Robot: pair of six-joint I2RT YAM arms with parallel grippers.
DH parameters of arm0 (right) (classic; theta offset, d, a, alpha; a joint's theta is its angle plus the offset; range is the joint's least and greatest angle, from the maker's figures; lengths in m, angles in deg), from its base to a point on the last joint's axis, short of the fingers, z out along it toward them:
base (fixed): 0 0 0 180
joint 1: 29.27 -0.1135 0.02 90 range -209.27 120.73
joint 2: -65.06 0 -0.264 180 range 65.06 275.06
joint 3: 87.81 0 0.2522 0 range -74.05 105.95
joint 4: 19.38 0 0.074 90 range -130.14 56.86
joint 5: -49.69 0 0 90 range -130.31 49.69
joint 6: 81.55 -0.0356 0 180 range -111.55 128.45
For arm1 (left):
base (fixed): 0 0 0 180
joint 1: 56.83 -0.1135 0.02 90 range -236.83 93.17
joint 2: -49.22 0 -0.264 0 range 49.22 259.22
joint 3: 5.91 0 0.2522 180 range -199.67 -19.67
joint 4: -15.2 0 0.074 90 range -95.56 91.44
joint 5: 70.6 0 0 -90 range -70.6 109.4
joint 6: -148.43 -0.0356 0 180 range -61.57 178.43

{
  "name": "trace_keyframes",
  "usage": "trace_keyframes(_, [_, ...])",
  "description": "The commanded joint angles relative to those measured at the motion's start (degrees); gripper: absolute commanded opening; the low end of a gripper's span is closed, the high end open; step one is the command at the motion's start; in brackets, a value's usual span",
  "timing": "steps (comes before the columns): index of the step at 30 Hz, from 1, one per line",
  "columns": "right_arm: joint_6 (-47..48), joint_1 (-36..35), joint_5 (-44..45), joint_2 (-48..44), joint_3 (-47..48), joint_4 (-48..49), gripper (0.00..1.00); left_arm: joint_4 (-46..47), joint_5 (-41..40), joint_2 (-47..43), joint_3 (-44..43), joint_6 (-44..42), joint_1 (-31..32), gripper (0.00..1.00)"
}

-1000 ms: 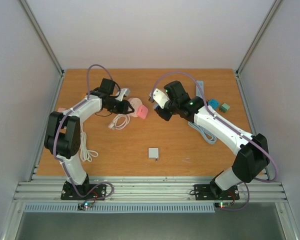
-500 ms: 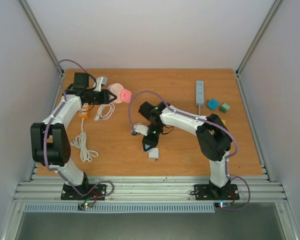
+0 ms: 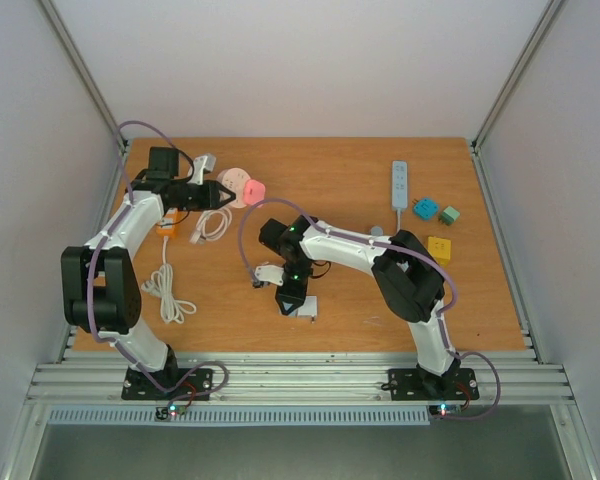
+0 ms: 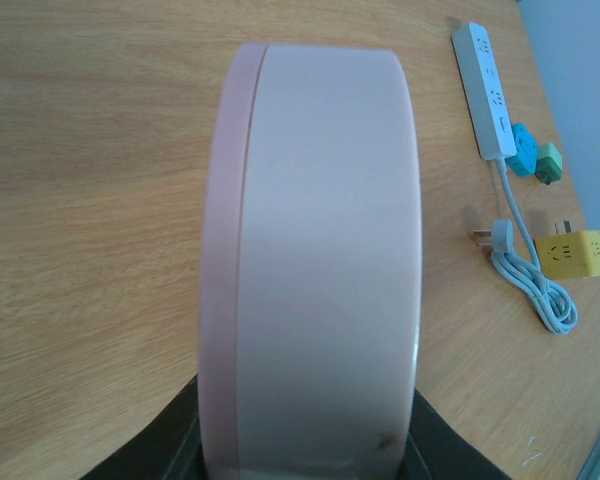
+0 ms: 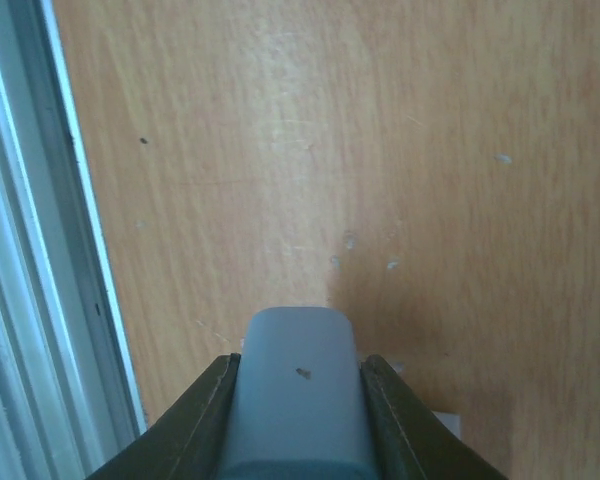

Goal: Pull the plug off the socket
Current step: Place the plug at the center of the board.

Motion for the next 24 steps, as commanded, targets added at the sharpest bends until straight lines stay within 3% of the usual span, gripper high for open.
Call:
trace_keyframes(1, [-1.14, -0.76, 3.29, 0.53, 0.78, 1.08, 0.32, 5.00, 3.09, -1.87, -0.06, 0.72, -0.11, 0.00])
trace_keyframes(7, [-1.54, -1.36, 5.16, -0.34, -0.03, 2.60, 0.46, 4.98, 3.75, -1.94, 0.01, 0.81, -0.10, 0.00])
trace_keyframes(17, [-1.02, -0.15, 14.37, -8.42, -0.62, 6.23, 0.48, 4.91, 6.10, -1.52, 0.05, 0.77, -0.04, 0.00])
trace_keyframes(24, [-1.44, 7.75, 14.84, -21.11, -2.85, 12.57, 0.48, 5.39, 9.72, -0.56, 0.22, 1.23, 1.37, 0.01])
